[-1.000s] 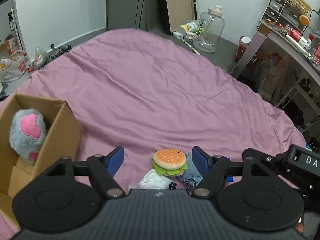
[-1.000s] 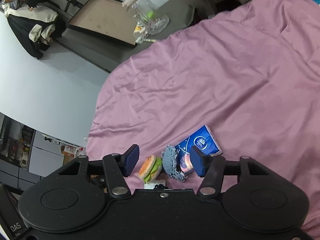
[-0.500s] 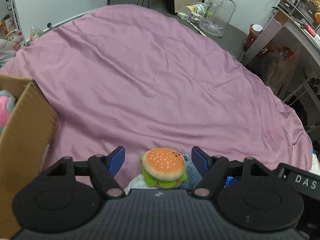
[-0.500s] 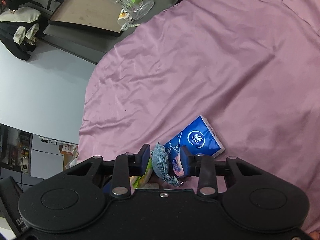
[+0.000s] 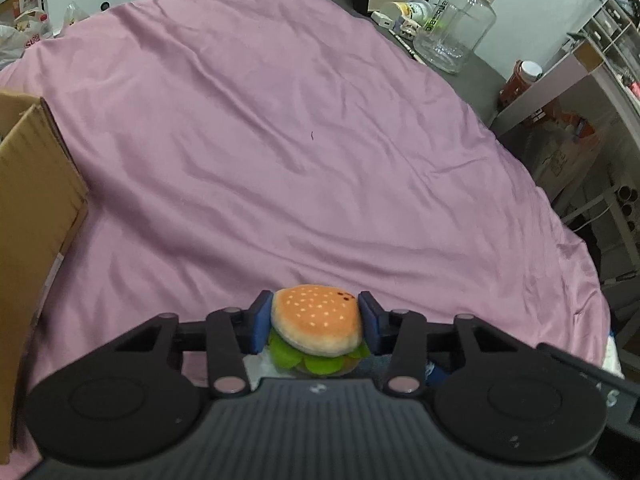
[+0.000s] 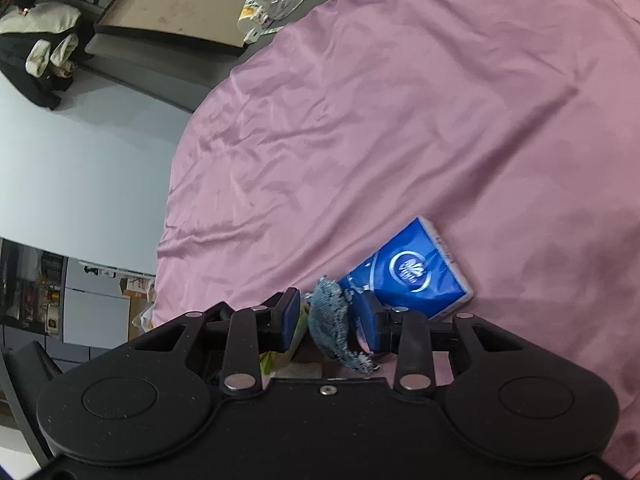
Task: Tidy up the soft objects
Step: 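Grasp the burger plush with the left gripper while the right grasps the small blue plush, then carry the burger plush with the left gripper while the right carries the small plush to the box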
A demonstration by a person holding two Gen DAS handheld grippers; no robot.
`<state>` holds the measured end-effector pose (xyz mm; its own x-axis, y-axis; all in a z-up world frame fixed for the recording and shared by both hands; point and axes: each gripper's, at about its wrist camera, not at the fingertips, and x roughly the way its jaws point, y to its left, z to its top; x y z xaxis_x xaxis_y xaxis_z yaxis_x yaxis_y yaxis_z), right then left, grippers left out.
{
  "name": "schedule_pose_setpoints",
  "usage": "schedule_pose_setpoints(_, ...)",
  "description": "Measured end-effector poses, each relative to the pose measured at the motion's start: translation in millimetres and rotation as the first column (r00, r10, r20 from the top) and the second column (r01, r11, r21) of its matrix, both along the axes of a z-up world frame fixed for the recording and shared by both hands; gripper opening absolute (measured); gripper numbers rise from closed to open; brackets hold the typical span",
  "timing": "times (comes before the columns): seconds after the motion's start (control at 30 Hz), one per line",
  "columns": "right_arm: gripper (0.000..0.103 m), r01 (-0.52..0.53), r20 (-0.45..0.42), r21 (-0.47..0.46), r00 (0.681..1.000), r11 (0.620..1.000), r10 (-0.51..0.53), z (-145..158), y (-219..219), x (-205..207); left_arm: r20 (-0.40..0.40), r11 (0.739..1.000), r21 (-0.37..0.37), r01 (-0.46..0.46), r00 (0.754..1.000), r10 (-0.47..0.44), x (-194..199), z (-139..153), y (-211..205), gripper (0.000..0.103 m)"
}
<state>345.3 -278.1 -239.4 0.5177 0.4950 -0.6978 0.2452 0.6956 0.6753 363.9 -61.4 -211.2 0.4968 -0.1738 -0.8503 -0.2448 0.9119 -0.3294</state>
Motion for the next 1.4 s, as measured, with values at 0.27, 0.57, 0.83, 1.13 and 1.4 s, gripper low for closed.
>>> schedule_pose_setpoints(0.27, 0.028, -0.005, 0.0, -0.007, 1.0, 1.0, 0.005, 0.3, 6.1, 2.6, 0.032, 0.999, -0.022, -0.032, 0.999, 0.033, -3.1, 14.8, 16.8, 0.044)
schedule_pose_setpoints(0.57, 0.012, -0.041, 0.046, -0.044, 0.998, 0.998, 0.043, 12.6, 21.7, -0.2, 0.068, 0.998, -0.013, -0.059, 0.996, 0.06, -17.1, 36.3, 44.1, 0.044)
schedule_pose_setpoints(0.83, 0.012, -0.07, 0.13, -0.069, 0.988, 0.995, 0.079, 43.1, 38.8, -9.4, 0.111, 0.998, 0.001, -0.067, 0.992, 0.066, -38.1, 62.7, 70.0, 0.044)
schedule_pose_setpoints(1.13, 0.012, -0.091, 0.218, -0.079, 0.97, 0.993, 0.106, 79.9, 54.4, -28.2, 0.141, 0.997, 0.031, -0.077, 0.987, 0.072, -63.8, 83.7, 94.0, 0.044)
schedule_pose_setpoints(1.4, 0.012, -0.115, 0.298, -0.073, 0.946, 0.991, 0.132, 109.6, 69.9, -45.6, 0.157, 0.993, 0.069, -0.092, 0.984, 0.08, -90.2, 104.6, 120.5, 0.044)
